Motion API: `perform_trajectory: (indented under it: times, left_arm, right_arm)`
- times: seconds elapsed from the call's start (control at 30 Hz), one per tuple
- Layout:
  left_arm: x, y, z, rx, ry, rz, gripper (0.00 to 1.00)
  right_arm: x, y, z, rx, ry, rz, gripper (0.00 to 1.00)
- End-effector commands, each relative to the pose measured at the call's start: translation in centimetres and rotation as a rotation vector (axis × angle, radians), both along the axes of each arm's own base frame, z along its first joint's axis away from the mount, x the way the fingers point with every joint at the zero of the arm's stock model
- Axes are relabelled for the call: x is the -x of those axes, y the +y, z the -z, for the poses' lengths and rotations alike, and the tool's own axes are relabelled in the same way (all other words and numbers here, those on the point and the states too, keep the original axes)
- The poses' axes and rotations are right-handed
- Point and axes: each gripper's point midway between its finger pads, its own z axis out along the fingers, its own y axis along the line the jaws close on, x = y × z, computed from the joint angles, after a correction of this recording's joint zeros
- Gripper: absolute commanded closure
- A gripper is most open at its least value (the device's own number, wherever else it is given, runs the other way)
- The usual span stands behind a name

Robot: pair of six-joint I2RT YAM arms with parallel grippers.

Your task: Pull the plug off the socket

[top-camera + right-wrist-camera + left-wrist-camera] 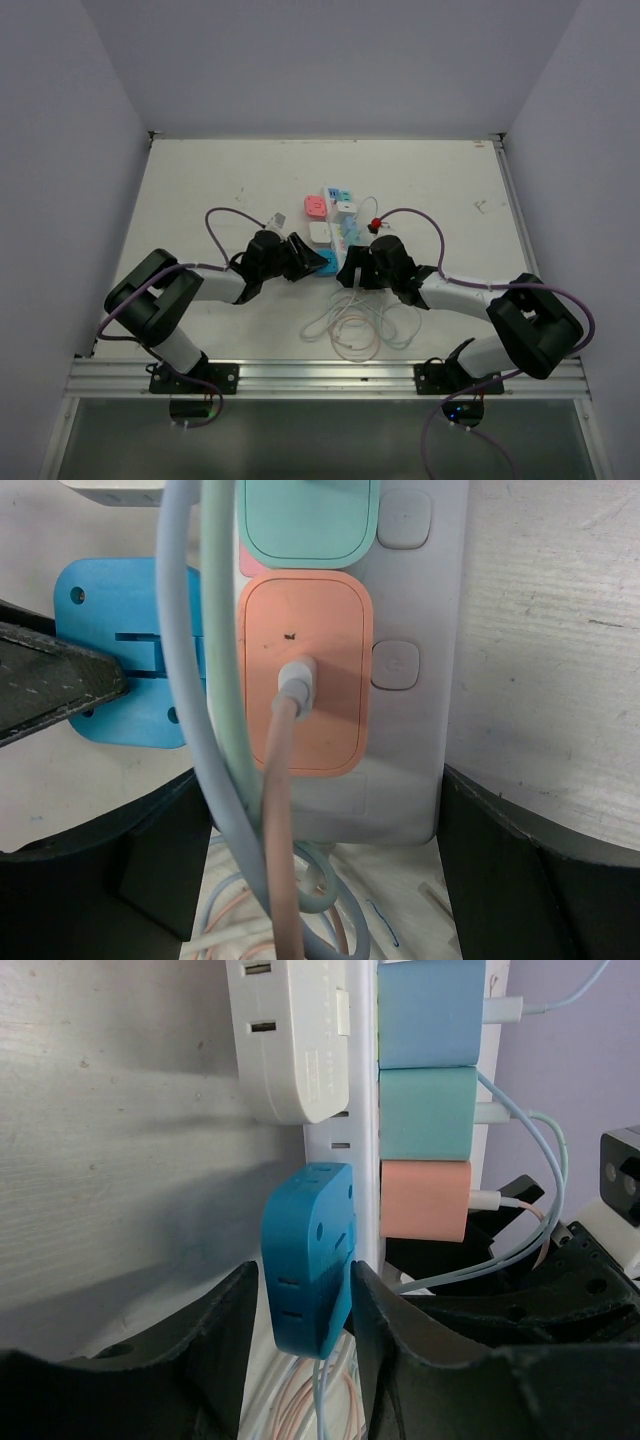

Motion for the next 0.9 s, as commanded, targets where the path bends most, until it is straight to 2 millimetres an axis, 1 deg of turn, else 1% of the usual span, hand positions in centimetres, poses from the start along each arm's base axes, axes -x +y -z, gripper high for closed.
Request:
perform_trajectory:
  times: [0.0,0.03,0.07,0.13,0.17,0.23,0.27,0.3,0.5,0.63,0.7,0.8,0.87]
  left_arm:
    - [-1.4,-1.8,-3.0,0.103,-0.097,0.019,0.55]
    - [-1.4,-1.8,-2.9,0.101,-0.095,0.017,0.58]
    - [-1.3,-1.8,-2.9,0.1,-0.097,0.021,0.64]
    - [-1.3,-1.8,-2.8,0.095,-0.1,0.021,0.73]
    - [-1.3,-1.7,-3.0,0.095,-0.104,0.02,0.82]
    - [-1.1,-1.5,-2.9,0.09,-0.101,0.02,0.9]
    - [-1.1,-1.5,-3.1,0.093,-0.106,0.015,0.97]
    - [-1.1,-1.4,-3.1,0.091,-0.102,0.013,1.0]
    - [-0.5,-1.1,-3.1,0.119,-0.072,-0.006,1.0]
    - [0.0,-0.2,-3.0,0.132,-0.054,-0.044,1.0]
    - [0.0,0.3,-2.8,0.122,-0.05,-0.068,1.0]
    - [0.3,1.0,-3.1,0.124,-0.058,-0.088,1.0]
    - [0.5,1.6,-3.1,0.124,-0.06,-0.097,1.0]
  right_arm:
    - [-0.3,1.2,-1.0,-0.065,-0.026,-0.009,1.0]
    - [-0.3,1.1,-1.0,-0.062,-0.025,-0.009,1.0]
    - [-0.3,1.1,-0.9,-0.059,-0.025,-0.008,1.0]
    - [-0.3,0.9,-0.9,-0.051,-0.027,-0.002,1.0]
    - [-0.3,0.7,-0.7,-0.045,-0.026,0.002,1.0]
    - [-0.3,0.4,-0.6,-0.032,-0.027,0.012,1.0]
    - [-0.2,0.3,-0.5,-0.027,-0.026,0.012,1.0]
    - [-0.3,0.1,-0.4,-0.018,-0.03,0.015,1.0]
    - [-0.4,-0.8,0.1,0.013,-0.03,0.06,1.0]
    - [-0.5,-2.3,0.8,0.065,-0.019,0.122,1.0]
    - [-0.7,-3.1,0.9,0.086,-0.021,0.167,1.0]
    - [-0.5,-4.2,1.3,0.126,-0.012,0.21,1.0]
    - [-0.6,-4.4,1.1,0.133,-0.017,0.22,1.0]
